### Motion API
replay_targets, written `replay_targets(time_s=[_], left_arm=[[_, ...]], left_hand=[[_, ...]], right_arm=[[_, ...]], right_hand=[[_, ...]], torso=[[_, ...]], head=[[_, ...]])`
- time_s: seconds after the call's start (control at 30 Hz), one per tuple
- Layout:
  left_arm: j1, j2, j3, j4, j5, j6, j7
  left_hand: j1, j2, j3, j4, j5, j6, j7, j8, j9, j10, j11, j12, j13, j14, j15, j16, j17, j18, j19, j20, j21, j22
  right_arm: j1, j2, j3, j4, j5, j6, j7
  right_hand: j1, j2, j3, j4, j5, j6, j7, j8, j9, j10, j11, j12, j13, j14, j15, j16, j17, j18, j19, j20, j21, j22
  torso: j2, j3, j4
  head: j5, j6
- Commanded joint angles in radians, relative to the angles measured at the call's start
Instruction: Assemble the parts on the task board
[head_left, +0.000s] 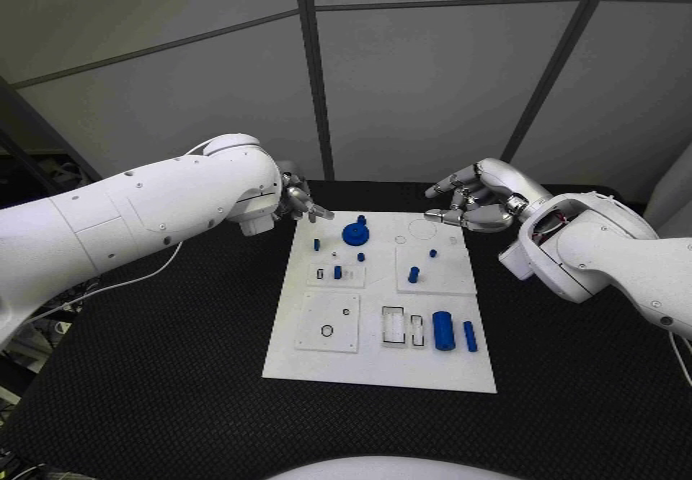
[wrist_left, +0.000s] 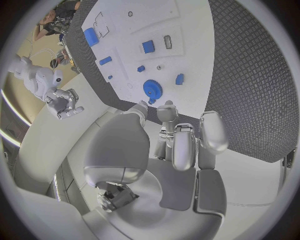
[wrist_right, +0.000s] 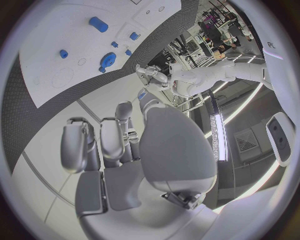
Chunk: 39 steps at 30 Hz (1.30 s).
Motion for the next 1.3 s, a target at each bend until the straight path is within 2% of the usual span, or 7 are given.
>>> replay_targets(time_s=[0.03, 0.23, 0.37, 0.57, 0.8, 0.97, 1.3], left_arm=[[0.008, 0.036, -0.01, -0.07, 0.011, 0.09, 0.018], [0.013, 0.097, -0.022, -0.176, 0.011, 0.144, 0.023], [0.013, 0.123, -0.034, -0.222, 0.008, 0.173, 0.022], [0.009, 0.154, -0.044, -0.276, -0.01, 0.195, 0.031], [0.004, 0.175, -0.05, -0.305, -0.016, 0.217, 0.038], [0.001, 0.184, -0.057, -0.315, -0.017, 0.231, 0.043], [-0.006, 0.185, -0.068, -0.319, -0.017, 0.249, 0.049]], left_hand=[[0.009, 0.0, -0.009, 0.0, -0.004, 0.008, 0.004, -0.009, -0.014, 0.0, 0.005, -0.007, -0.001, 0.075, 0.008, -0.008, 0.15, -0.031, -0.007, 0.003, -0.009, -0.006], [0.005, 0.013, -0.012, 0.001, -0.004, 0.026, 0.002, -0.011, -0.03, 0.001, 0.004, -0.002, 0.002, 0.075, 0.007, -0.007, 0.151, -0.03, -0.006, 0.005, -0.01, -0.006], [0.001, 0.015, -0.015, 0.002, -0.004, 0.03, 0.002, -0.012, -0.035, 0.001, 0.004, -0.002, 0.003, 0.075, 0.007, -0.007, 0.151, -0.03, -0.006, 0.005, -0.011, -0.006], [-0.003, 0.013, -0.02, 0.002, -0.004, 0.033, 0.002, -0.014, -0.042, 0.001, 0.004, 0.001, 0.005, 0.075, 0.007, -0.007, 0.15, -0.03, -0.006, 0.005, -0.012, -0.007], [-0.012, 0.006, -0.029, 0.003, -0.004, 0.036, 0.002, -0.017, -0.051, 0.002, 0.004, 0.008, 0.009, 0.075, 0.007, -0.005, 0.152, -0.03, -0.004, 0.005, -0.01, -0.003], [-0.012, 0.005, -0.03, 0.002, -0.004, 0.037, 0.002, -0.017, -0.052, 0.002, 0.004, 0.008, 0.009, 0.075, 0.007, -0.005, 0.153, -0.03, -0.004, 0.005, -0.011, -0.004], [-0.028, 0.0, -0.039, 0.004, -0.004, 0.045, 0.0, -0.017, -0.061, 0.002, 0.003, 0.007, 0.01, 0.076, 0.007, -0.001, 0.156, -0.03, -0.003, 0.005, -0.01, -0.001]], right_arm=[[0.002, 0.003, 0.001, 0.0, -0.001, 0.004, 0.004], [0.002, 0.005, 0.001, -0.001, -0.001, 0.012, 0.002], [0.002, 0.006, 0.001, -0.001, -0.002, 0.015, 0.001], [0.002, 0.006, 0.001, 0.0, -0.002, 0.015, 0.001], [0.002, 0.007, 0.001, -0.001, -0.002, 0.017, 0.0], [0.002, 0.009, 0.001, -0.002, -0.002, 0.018, 0.0], [0.002, 0.013, 0.001, -0.005, -0.002, 0.02, 0.001]], right_hand=[[-0.008, 0.001, 0.001, 0.005, 0.005, 0.006, 0.0, -0.007, -0.001, 0.006, 0.002, 0.001, 0.0, 0.013, -0.009, -0.005, 0.001, 0.003, 0.001, -0.002, -0.006, 0.042], [-0.006, 0.004, 0.003, 0.004, 0.006, 0.006, -0.001, -0.007, -0.001, 0.009, 0.001, 0.006, 0.004, 0.014, -0.009, -0.001, 0.007, 0.002, 0.005, -0.002, 0.0, 0.048], [-0.006, 0.004, 0.003, 0.004, 0.006, 0.006, -0.001, -0.007, -0.001, 0.009, 0.001, 0.007, 0.005, 0.014, -0.009, -0.001, 0.007, 0.002, 0.006, -0.002, 0.0, 0.049], [-0.005, 0.005, 0.004, 0.003, 0.007, 0.006, -0.001, -0.007, -0.001, 0.008, 0.001, 0.004, 0.002, 0.014, -0.009, -0.004, 0.004, 0.002, 0.004, -0.002, -0.002, 0.046], [-0.004, 0.005, 0.005, 0.003, 0.007, 0.006, -0.001, -0.007, -0.002, 0.008, 0.001, 0.005, 0.002, 0.014, -0.009, -0.003, 0.004, 0.002, 0.005, -0.002, -0.002, 0.047], [-0.004, 0.005, 0.005, 0.003, 0.007, 0.006, -0.001, -0.007, -0.002, 0.008, 0.001, 0.005, 0.002, 0.014, -0.009, -0.003, 0.004, 0.002, 0.005, -0.002, -0.002, 0.047], [-0.004, 0.005, 0.005, 0.002, 0.008, 0.006, -0.001, -0.007, -0.002, 0.009, 0.001, 0.006, 0.002, 0.014, -0.009, -0.003, 0.005, 0.002, 0.005, -0.002, -0.002, 0.047]], torso=[[0.001, 0.0002, -0.0013], [0.001, -0.0009, -0.0006], [0.001, -0.0002, -0.0009], [-0.001, -0.0015, 0.0005], [-0.001, -0.0001, -0.0005], [-0.001, -0.0016, 0.0006], [-0.001, -0.0008, 0.0011]], head=[[0.003, 0.004], [0.007, 0.002], [0.007, -0.002], [0.008, -0.007], [0.007, -0.005], [0.007, -0.006], [0.005, -0.005]])
